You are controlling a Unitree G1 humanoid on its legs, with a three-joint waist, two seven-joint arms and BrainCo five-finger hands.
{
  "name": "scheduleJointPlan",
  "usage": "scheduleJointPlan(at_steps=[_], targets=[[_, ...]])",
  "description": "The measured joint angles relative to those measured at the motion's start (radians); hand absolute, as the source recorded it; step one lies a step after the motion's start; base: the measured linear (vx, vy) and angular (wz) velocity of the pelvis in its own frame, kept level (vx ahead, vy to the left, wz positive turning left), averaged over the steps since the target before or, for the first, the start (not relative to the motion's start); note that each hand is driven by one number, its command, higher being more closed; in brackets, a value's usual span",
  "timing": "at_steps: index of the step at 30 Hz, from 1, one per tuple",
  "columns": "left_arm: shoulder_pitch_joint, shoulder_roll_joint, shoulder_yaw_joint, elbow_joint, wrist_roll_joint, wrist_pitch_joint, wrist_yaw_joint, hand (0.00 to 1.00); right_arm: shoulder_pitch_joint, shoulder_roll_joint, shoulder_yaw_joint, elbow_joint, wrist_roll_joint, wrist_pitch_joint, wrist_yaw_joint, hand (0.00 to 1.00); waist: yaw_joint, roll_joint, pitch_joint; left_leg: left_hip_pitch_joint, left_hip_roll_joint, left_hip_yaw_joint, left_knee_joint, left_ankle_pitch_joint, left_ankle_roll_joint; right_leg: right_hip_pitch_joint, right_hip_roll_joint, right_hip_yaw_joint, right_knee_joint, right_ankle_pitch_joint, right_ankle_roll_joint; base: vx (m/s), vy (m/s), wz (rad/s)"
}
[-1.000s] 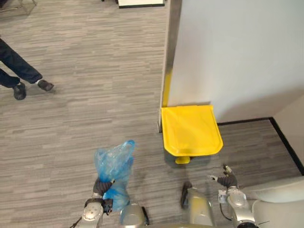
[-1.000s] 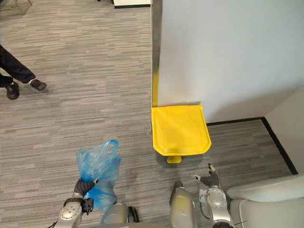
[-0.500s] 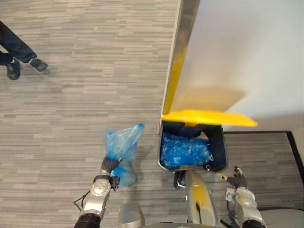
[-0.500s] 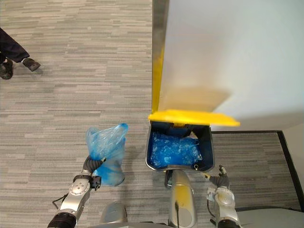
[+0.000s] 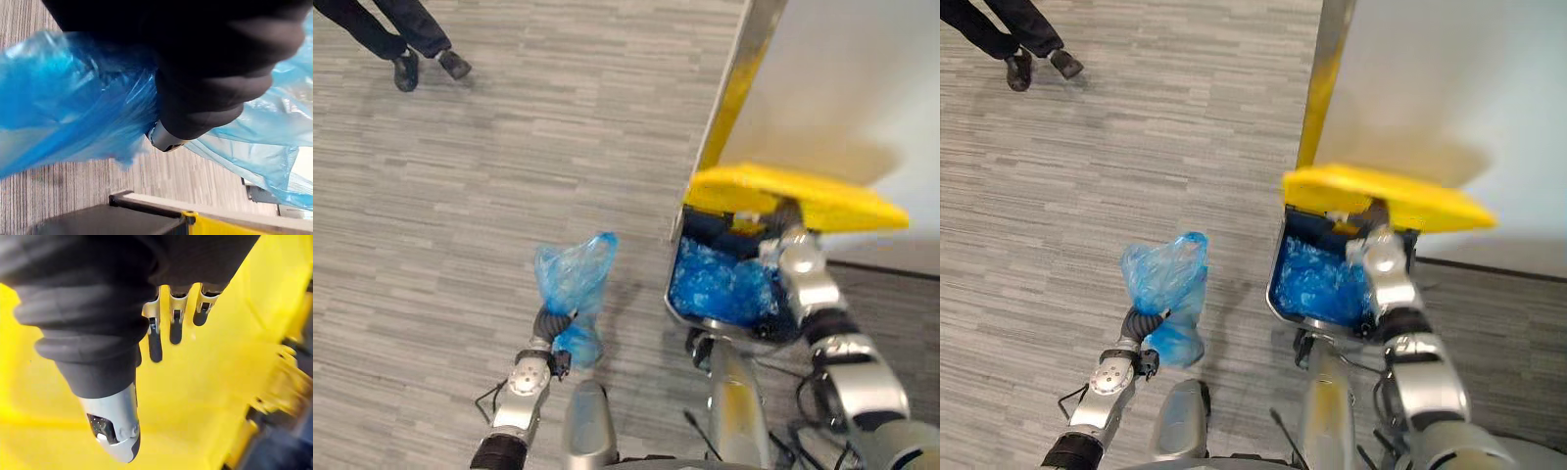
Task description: Gather rubbish on tea table into small bin, then transfer packed bag to large trash can.
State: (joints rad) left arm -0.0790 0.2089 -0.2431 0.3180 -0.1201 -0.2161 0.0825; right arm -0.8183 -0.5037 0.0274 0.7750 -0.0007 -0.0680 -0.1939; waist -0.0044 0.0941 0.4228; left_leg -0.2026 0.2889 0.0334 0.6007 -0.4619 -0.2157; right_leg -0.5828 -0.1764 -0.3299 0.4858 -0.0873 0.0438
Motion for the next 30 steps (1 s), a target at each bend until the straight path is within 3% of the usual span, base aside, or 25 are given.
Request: scheduleJointPlan(at_steps=[4, 9, 11, 15, 17, 21, 24, 26, 30], targets=[[-0.103, 0.005, -0.137, -0.103, -0.032, -0.028, -0.032, 1.0, -0.059, -0.018, 0.067, 0.022, 0.007, 0.003, 0.002, 0.0, -0.019, 0.0, 0.013, 0.0, -0.011, 0.005, 0.008, 0.001, 0.001, 0.001, -0.008, 0.006, 0.004, 0.003, -0.004, 0.01, 0.018, 0.01], [-0.235, -0.015, -0.313, -0.166, -0.084, -0.031, -0.063, 1.0, -0.13, -0.018, 0.153, 0.068, 0.019, 0.023, 0.032, 0.0, -0.035, 0.001, 0.02, 0.0, -0.014, 0.013, 0.032, -0.006, 0.011, 0.001, -0.014, 0.016, 0.016, 0.003, -0.004, -0.01, 0.002, -0.02], [-0.35, -0.064, -0.396, -0.171, -0.125, -0.032, -0.067, 1.0, -0.171, -0.02, 0.191, 0.068, 0.03, 0.035, 0.055, 0.0, -0.039, 0.002, 0.043, 0.001, -0.016, 0.023, 0.05, -0.012, 0.017, 0.001, -0.013, 0.027, 0.015, 0.008, -0.002, -0.05, 0.008, -0.1], [-0.495, -0.162, -0.471, -0.168, -0.185, -0.039, -0.078, 1.0, -0.226, -0.019, 0.229, 0.07, 0.031, 0.035, 0.072, 0.0, -0.049, 0.006, 0.074, -0.003, -0.012, 0.034, 0.062, -0.019, 0.029, 0.002, 0.0, 0.037, -0.009, 0.021, 0.01, -0.06, 0.002, -0.13], [-0.554, -0.222, -0.497, -0.11, -0.192, -0.061, -0.081, 1.0, -0.242, -0.016, 0.249, 0.07, 0.032, 0.035, 0.088, 0.0, -0.058, 0.009, 0.077, -0.003, -0.009, 0.039, 0.061, -0.019, 0.029, 0.002, 0.004, 0.041, -0.024, 0.034, -0.002, -0.01, 0.011, -0.12], [-0.633, -0.272, -0.483, 0.121, -0.163, -0.061, -0.066, 1.0, -0.271, -0.015, 0.268, 0.073, 0.031, 0.035, 0.106, 0.0, -0.07, 0.012, 0.079, -0.014, -0.01, 0.057, 0.062, -0.02, 0.032, -0.012, 0.018, 0.055, -0.045, 0.05, 0.003, -0.01, 0.012, -0.14], [-0.685, -0.274, -0.404, 0.324, -0.053, -0.021, -0.012, 1.0, -0.33, -0.017, 0.303, 0.074, 0.029, 0.026, 0.106, 0.0, -0.09, 0.012, 0.079, -0.066, -0.011, 0.069, 0.07, -0.021, 0.033, -0.061, 0.025, 0.067, -0.069, 0.074, 0.002, -0.02, 0.003, -0.15], [-0.727, -0.274, -0.352, 0.456, 0.022, 0.016, 0.018, 1.0, -0.354, -0.017, 0.313, 0.074, 0.029, 0.016, 0.107, 0.0, -0.09, 0.012, 0.086, -0.106, -0.005, 0.072, 0.088, -0.021, 0.033, -0.097, 0.035, 0.072, -0.075, 0.085, -0.008, -0.01, -0.008, -0.19], [-0.829, -0.268, -0.243, 0.61, 0.156, 0.049, 0.083, 1.0, -0.361, -0.024, 0.316, 0.07, 0.031, 0.005, 0.103, 0.0, -0.089, 0.011, 0.105, -0.197, 0.009, 0.078, 0.123, -0.024, 0.029, -0.171, 0.048, 0.076, -0.095, 0.111, -0.017, -0.02, -0.019, -0.12]])
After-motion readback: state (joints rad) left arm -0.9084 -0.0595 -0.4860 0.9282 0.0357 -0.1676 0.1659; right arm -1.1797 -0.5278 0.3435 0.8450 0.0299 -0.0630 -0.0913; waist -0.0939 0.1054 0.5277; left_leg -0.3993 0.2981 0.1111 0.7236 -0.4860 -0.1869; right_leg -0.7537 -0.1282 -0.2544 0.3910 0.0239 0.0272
